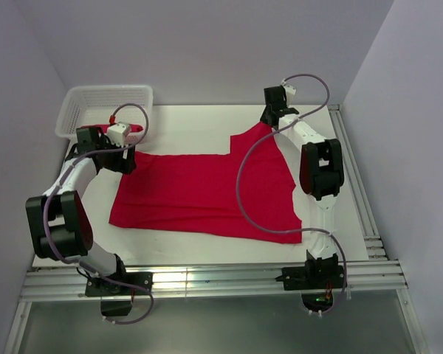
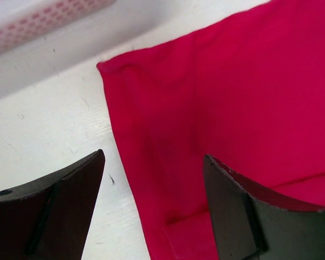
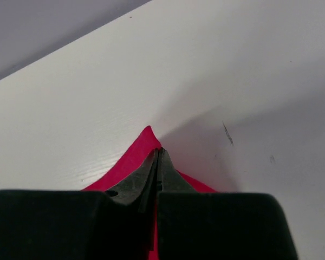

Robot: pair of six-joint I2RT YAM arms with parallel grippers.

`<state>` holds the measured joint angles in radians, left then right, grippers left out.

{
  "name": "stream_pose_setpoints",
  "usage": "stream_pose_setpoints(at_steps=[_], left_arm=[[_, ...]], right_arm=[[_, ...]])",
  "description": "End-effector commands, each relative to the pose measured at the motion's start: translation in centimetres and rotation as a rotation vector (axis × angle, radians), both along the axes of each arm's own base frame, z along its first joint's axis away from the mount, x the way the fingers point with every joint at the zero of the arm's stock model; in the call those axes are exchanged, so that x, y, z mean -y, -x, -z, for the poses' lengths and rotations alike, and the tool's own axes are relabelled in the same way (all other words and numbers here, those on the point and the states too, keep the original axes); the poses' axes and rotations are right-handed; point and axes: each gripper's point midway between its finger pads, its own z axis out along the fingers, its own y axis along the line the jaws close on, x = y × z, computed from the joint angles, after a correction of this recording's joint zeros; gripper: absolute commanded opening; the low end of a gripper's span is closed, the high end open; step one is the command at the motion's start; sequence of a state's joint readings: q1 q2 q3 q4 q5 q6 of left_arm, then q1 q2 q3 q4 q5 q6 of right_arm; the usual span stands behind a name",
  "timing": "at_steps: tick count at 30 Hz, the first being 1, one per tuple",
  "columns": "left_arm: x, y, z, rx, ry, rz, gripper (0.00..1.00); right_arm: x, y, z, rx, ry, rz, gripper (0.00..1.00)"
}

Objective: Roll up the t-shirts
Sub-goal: Fold the tshirt

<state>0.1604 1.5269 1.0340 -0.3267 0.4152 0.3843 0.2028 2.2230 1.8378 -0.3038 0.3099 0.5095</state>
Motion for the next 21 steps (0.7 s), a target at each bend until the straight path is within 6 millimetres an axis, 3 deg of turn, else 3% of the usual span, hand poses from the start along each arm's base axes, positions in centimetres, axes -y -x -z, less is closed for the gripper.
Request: stream_pose_setpoints(at_steps=[1,6,11,16,21], left_arm=[[-1.2,-1.5,0.3,-0.023,-0.009,-0.068,0.79],[-1.8,-2.8,1.9,-0.050,0.015,-0.122,0.79],[-1.7,-4.6,2.0,-0.028,0.044,-0.115,0.79],[-1.8,-6.1,3.0,-0.037,0.084,-0.152,0.80],[-2.1,-7.4,3.3,-0.055,0.154,-0.283,0.80]], right_arm=[[-0.4,-0.9,-3.3,0.115,0.009,-0.063,0.00],[-1.1,0.1,-4.3,0.148,-0.006,-0.103,0.00],[-1.7,1.0,-6.0,0.203,-0.033,-0.133,0.00],[-2.0,2.5,-6.1,0.212,-0.038,-0.153,0.00],[-2.0,2.7,-6.6,0.239,-0.031,-0.158,0.00]])
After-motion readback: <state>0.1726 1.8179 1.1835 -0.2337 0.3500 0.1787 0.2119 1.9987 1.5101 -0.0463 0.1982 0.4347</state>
